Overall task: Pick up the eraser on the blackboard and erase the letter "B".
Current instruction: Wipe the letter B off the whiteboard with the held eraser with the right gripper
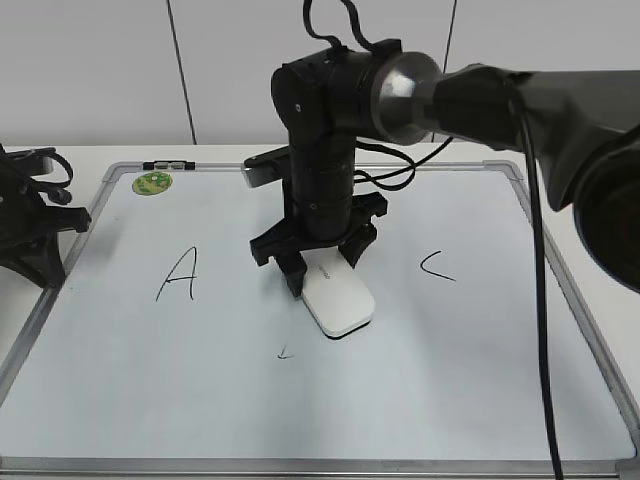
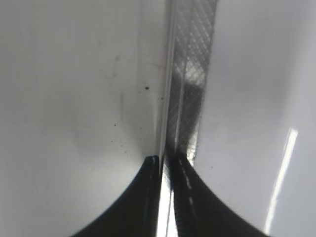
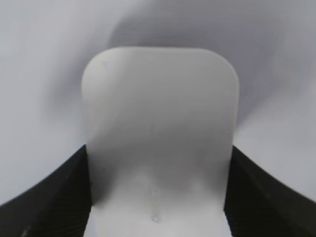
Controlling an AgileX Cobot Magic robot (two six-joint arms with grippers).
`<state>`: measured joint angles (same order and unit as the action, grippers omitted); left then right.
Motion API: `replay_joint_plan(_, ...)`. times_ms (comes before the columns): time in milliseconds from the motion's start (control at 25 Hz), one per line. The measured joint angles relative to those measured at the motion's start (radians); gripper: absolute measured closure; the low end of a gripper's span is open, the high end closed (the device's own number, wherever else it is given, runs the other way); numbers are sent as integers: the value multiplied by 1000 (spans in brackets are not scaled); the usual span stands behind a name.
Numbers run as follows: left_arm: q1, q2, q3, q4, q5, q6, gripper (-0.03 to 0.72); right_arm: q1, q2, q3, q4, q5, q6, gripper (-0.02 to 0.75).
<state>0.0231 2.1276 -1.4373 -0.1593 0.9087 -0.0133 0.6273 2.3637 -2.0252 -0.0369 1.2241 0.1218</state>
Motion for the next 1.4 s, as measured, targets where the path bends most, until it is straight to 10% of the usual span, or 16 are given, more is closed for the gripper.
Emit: replay_joint_plan(1400,0,0,0,-4,0,0,636,174,18,0,27,-2,-16,204)
